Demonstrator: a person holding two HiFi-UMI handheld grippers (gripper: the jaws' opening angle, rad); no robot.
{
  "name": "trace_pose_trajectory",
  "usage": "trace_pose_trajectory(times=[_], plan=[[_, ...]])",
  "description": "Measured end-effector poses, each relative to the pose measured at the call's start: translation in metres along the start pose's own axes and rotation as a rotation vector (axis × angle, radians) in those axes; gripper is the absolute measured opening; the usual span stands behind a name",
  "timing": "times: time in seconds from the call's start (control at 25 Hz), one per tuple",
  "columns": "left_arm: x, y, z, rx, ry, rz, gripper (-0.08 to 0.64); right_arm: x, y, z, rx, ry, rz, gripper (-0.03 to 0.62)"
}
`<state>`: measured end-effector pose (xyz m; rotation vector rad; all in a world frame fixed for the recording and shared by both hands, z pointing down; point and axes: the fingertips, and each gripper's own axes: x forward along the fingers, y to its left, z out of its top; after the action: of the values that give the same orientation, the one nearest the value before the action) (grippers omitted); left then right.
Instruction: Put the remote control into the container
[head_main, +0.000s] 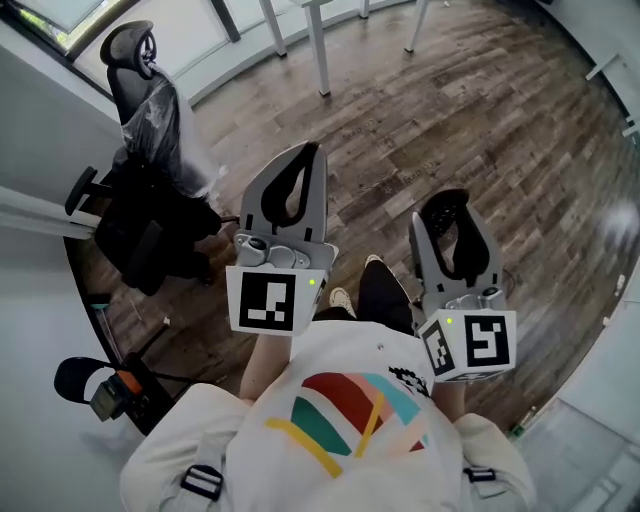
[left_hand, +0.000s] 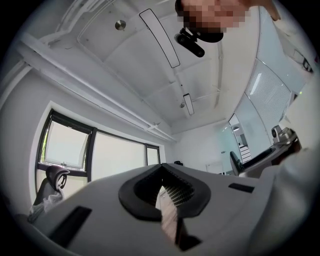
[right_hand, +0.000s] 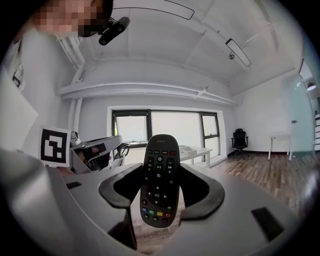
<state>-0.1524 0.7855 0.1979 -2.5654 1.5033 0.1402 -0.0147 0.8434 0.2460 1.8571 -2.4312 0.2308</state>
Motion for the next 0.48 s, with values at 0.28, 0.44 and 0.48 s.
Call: trace_pose_trajectory(times=[0.28, 0.44, 0.48], plan=[[0.028, 0.022, -0.040, -0.021, 0.057, 0.041, 0.006, 0.023, -0.039, -0.029, 0.059, 0.081, -0.044, 0.238], [0.076, 0.040, -0.059, -0.040, 0.069, 0.041, 0.006, 0.059, -0.068, -0.029, 0.047, 0.090, -0.064, 0.238], [0.090, 0.042, -0.059, -0.043, 0.061, 0.028, 0.006, 0.070, -0.077, -0.028, 0.040, 0.089, -0.067, 0.238]])
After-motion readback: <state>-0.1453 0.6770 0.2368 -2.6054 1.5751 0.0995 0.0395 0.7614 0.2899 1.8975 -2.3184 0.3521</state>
